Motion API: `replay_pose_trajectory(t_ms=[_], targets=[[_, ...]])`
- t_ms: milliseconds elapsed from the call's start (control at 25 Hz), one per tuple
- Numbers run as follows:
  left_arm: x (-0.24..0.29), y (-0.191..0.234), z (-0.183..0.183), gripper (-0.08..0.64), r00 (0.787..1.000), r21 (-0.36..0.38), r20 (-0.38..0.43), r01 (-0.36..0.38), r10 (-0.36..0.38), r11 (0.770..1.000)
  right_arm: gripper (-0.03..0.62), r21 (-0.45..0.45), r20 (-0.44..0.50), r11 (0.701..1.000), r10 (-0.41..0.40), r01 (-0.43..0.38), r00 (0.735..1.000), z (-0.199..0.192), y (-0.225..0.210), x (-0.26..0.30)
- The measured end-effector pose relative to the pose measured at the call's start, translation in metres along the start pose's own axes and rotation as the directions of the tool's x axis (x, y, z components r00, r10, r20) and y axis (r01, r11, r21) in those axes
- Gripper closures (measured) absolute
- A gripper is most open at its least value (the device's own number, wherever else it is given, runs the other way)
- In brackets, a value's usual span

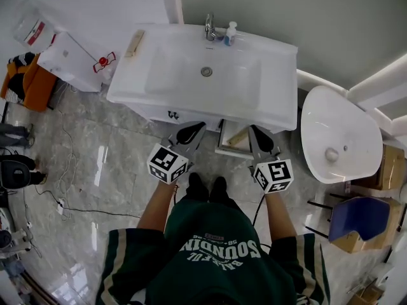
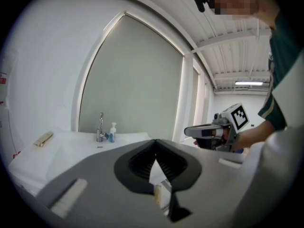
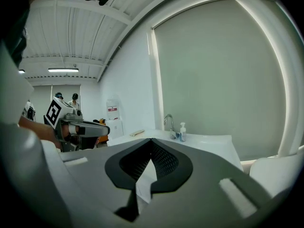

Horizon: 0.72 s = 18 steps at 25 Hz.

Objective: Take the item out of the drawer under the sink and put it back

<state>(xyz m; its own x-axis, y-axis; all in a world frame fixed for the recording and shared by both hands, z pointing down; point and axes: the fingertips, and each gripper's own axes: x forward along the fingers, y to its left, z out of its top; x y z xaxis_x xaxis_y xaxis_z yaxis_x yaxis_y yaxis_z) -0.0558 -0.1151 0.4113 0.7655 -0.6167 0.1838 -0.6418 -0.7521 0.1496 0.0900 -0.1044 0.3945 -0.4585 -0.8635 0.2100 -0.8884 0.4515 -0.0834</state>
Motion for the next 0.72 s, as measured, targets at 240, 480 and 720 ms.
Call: replay_pose_trajectory(t_ms=[240,480,720], targets=[[0.008,-0.006,-0.01,0.511,1.0,-0.015,-0.019,0.016,-0.016,1.0,0.591,0.013,-0.022,1.0,-0.011,0.012,1.0,-0.013,-0.007,-0.007],[0.014,-0.013,-0.023,0.511,0.998,-0.03,-0.043,0.033,-0.035,0.999,0.591,0.032,-0.05,0.999,-0.018,0.02,0.999,-0.027,-0.011,-0.009],[0.02,-0.02,-0.053,0.511,0.994,-0.066,-0.092,0.054,-0.06,0.996,0.591,0.074,-0.099,0.996,-0.038,0.046,0.994,-0.061,-0.014,-0.015]])
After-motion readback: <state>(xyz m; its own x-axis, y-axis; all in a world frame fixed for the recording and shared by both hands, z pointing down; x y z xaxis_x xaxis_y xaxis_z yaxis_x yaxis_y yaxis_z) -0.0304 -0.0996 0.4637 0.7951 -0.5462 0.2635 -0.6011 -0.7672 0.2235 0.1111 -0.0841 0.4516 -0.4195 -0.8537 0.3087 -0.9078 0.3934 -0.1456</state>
